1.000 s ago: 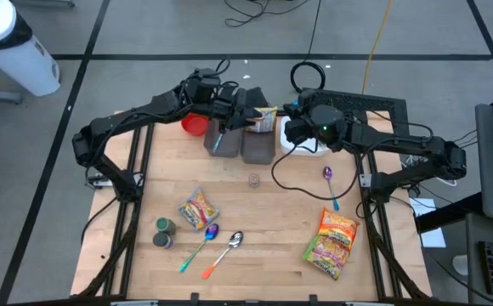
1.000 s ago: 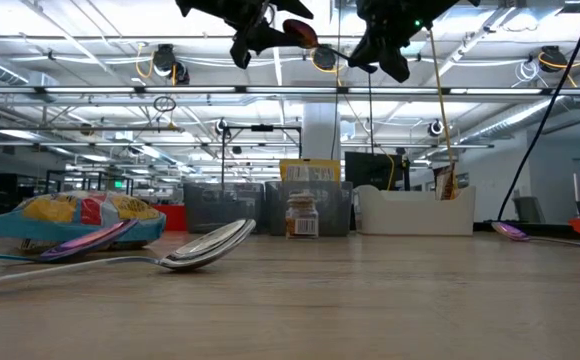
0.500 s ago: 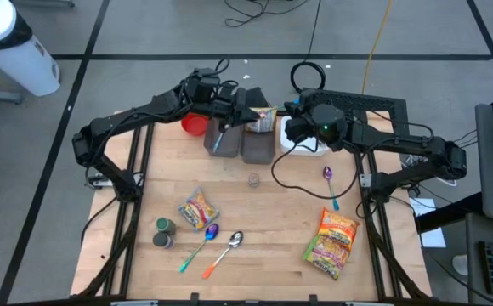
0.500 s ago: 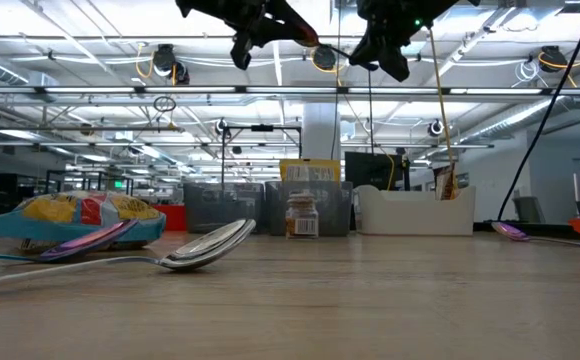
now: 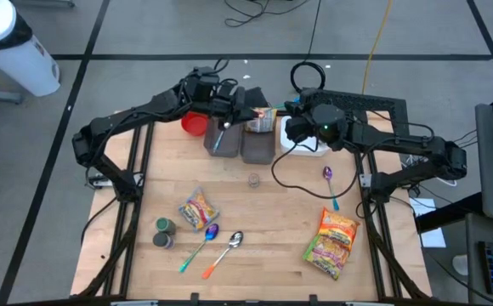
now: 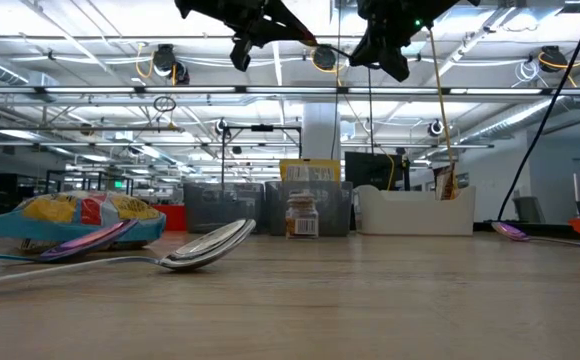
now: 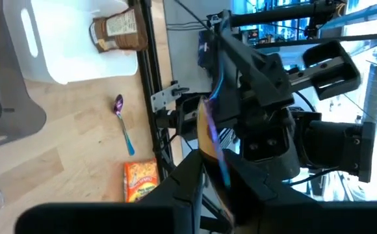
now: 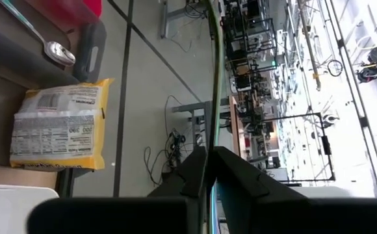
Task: Pick & Place Food Item
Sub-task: Put the top left purple and blue spoon into the left black bin
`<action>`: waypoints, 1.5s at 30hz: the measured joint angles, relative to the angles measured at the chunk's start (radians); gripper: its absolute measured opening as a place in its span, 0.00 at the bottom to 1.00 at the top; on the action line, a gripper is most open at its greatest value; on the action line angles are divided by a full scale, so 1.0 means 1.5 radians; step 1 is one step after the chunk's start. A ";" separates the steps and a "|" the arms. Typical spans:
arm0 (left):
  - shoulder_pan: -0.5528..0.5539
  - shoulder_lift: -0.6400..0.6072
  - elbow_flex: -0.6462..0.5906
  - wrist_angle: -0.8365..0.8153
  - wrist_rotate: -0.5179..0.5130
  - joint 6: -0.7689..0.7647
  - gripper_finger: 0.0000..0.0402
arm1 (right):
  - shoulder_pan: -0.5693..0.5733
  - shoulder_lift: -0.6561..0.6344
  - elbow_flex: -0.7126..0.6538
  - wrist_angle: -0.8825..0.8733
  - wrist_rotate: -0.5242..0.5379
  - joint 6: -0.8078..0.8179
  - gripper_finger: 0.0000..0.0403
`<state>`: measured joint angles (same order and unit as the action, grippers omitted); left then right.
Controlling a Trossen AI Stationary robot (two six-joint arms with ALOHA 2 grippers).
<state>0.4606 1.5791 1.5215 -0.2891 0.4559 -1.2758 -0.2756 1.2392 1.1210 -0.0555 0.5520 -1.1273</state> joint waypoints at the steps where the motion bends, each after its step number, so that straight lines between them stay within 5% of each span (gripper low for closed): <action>1: 0.000 0.000 0.000 0.004 0.000 0.005 0.14 | 0.000 0.000 0.000 0.003 -0.005 0.004 0.09; 18: 0.027 -0.001 0.001 0.006 0.010 0.120 0.02 | 0.050 -0.065 -0.001 0.062 -0.043 0.096 0.31; 31: 0.076 -0.001 0.000 0.001 0.033 0.235 0.02 | 0.051 -0.183 -0.001 0.034 -0.096 0.479 0.38; 37: 0.082 -0.001 0.001 -0.036 0.063 0.337 0.02 | 0.001 -0.213 -0.001 -0.031 -0.237 0.681 0.40; 45: 0.054 -0.001 0.001 -0.186 0.032 0.480 0.01 | -0.139 -0.195 -0.001 -0.083 -0.518 0.846 0.37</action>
<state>0.5424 1.5778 1.5223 -0.5685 0.5039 -0.5556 -0.4843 0.9467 1.1194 -0.1803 -0.2256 0.1411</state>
